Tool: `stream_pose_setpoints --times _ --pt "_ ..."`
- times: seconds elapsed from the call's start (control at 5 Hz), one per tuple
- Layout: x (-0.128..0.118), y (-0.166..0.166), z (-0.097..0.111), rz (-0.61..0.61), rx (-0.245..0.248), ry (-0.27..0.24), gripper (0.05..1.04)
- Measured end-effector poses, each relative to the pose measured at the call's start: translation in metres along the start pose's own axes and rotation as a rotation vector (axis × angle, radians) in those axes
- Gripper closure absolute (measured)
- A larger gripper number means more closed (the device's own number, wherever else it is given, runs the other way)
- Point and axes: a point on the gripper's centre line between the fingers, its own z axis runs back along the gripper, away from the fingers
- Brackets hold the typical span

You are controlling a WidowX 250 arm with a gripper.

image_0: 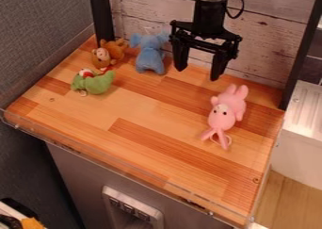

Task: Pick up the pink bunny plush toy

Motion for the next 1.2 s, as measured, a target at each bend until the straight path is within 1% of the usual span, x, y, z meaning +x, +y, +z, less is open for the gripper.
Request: stream_pose_setpoints --times 0.2,0.4,0.6,0.8,1.0,1.2 --pt "-0.003 -0.007 -0.001 0.131 -0.009 0.015 0.084" --pt "-0.009 -0.028 -0.005 0.308 -0.013 0.033 0.086" --pt "-0.015 -0.041 -0.011 0.463 -0.005 0.048 0.084" --pt "-0.024 -0.053 -0.015 0.507 0.002 0.053 0.084" --pt "-0.027 -0.056 -0.017 0.465 0.006 0.053 0.084" --pt "-0.033 -0.061 -0.024 0.343 0.013 0.059 0.086"
